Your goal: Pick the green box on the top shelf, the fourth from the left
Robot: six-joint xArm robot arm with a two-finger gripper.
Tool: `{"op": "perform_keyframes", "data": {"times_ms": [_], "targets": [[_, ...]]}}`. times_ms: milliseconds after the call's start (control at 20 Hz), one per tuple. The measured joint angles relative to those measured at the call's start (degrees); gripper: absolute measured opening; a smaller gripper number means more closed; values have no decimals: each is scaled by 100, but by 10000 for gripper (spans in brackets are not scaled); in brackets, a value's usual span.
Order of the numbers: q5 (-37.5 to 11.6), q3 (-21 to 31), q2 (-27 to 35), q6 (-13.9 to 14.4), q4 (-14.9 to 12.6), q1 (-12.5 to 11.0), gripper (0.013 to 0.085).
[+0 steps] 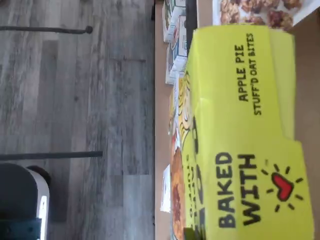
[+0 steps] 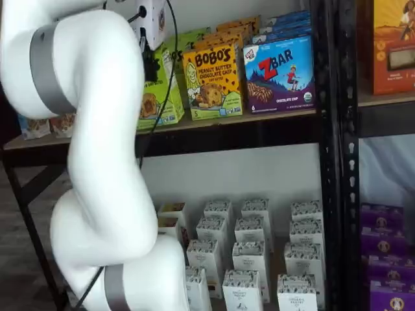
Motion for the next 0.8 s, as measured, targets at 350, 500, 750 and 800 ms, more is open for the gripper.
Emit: {"op": "perform_keyframes", "data": {"times_ms": [350, 500, 750, 800], "targets": [[311, 349, -454, -249, 24, -291, 290], [413, 476, -610, -378, 25, -432, 290], [540, 682, -823, -565, -2, -620, 290], [546, 727, -863, -589, -15, -640, 290]]}}
